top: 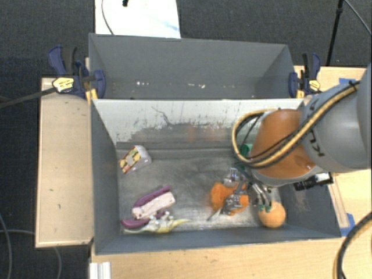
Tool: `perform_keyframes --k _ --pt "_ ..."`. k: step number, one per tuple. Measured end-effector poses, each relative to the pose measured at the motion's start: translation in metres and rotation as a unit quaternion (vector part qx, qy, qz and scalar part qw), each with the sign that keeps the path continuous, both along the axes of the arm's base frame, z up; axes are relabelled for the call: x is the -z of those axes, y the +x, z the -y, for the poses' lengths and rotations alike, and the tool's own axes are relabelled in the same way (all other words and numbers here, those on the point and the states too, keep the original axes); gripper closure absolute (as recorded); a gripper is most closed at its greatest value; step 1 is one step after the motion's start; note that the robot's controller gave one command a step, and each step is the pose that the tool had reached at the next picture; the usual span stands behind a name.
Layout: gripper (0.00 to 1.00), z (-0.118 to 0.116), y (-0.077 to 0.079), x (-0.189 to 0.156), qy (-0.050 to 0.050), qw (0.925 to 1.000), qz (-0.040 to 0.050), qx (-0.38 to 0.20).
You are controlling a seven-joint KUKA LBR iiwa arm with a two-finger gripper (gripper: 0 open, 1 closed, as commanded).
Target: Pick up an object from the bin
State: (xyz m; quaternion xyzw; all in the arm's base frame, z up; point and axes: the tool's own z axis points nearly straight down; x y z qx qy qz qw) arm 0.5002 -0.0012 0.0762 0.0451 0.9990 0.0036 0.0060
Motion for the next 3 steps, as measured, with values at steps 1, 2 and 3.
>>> perform_keyframes --k 1,2,3 --pt "1.00 0.000 0.000 0.000 0.000 1.0000 0.0000 0.000" --pt "1.00 0.000 -0.001 -0.004 0.000 1.0000 -0.0012 -0.001" --pt "1.00 0.002 -0.005 -0.023 -0.002 1.0000 -0.0071 -0.001"
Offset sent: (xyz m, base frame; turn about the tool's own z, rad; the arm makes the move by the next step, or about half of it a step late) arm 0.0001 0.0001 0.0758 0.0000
